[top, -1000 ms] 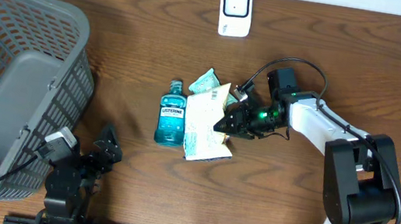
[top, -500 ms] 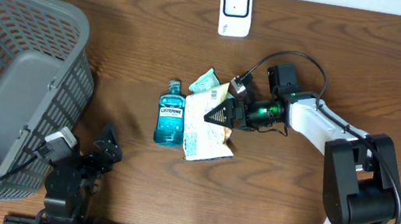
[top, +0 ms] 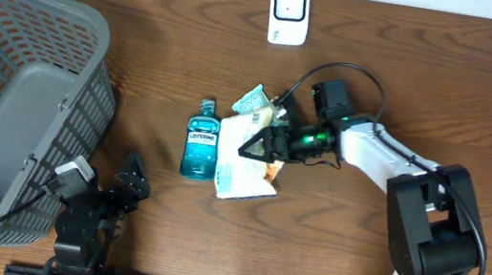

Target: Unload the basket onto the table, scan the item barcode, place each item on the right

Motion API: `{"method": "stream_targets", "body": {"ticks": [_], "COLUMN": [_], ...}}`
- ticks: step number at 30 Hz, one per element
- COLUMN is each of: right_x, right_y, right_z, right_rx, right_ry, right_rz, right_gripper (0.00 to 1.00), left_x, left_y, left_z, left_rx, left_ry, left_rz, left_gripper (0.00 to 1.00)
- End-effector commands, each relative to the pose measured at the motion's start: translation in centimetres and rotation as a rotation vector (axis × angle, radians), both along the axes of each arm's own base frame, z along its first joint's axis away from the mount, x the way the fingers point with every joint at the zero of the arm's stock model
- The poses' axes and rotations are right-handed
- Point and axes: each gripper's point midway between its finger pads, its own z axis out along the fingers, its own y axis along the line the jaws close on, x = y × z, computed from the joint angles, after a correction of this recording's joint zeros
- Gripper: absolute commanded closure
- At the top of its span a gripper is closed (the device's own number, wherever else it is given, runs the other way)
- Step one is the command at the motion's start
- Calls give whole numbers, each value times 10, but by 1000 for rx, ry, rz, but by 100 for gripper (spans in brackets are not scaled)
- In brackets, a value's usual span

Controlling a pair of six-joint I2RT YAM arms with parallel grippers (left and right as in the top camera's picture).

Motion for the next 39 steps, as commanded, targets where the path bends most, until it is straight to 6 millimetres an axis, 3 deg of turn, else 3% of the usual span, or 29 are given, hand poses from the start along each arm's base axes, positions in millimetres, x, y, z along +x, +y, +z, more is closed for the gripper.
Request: {"method": "stream_targets", "body": {"ticks": [1,4,5,8,9,10,14,21,28,31,35,39], "right_x": [-4,-6,-6,-4,-4,-4,0,9,3,-5,-14,-20], "right_y": [9,12,12,8,7,7,7,-1,-50,-62,-77,-73], "right_z": [-1,-1,-1,-9,-11,-13,-15,2,58,72,63,52], "right_rx": [-30,-26,-26,-68,-76,-81,-80,-37,-32,-49,-173,-178], "right_ry": [-39,-55,-58,-66,-69,-72,-89,-76,-146,-200,-213,-192], "right_rz": [19,36,38,23,21,18,0,-39,-70,-51,-45,-13], "right_gripper": [26,40,40,25,27,37,99,99,99,99,99,99], "left_x": [-2,-2,-2,-2,-2,-2,-2,-2,-2,-2,-2,-2], "left_y": [3,3,3,3,3,3,3,3,3,3,3,3], "left_z": [-8,-8,-8,-8,-8,-8,-8,-8,-8,-8,-8,-8], "left_rx": [4,4,4,4,4,4,4,4,4,4,4,4], "left_ry": [24,24,25,24,25,24,24,25,25,24,25,25], "left_rz": [15,15,15,15,15,15,15,15,15,15,15,15], "left_gripper": [2,2,2,2,2,2,2,2,2,2,2,2]}}
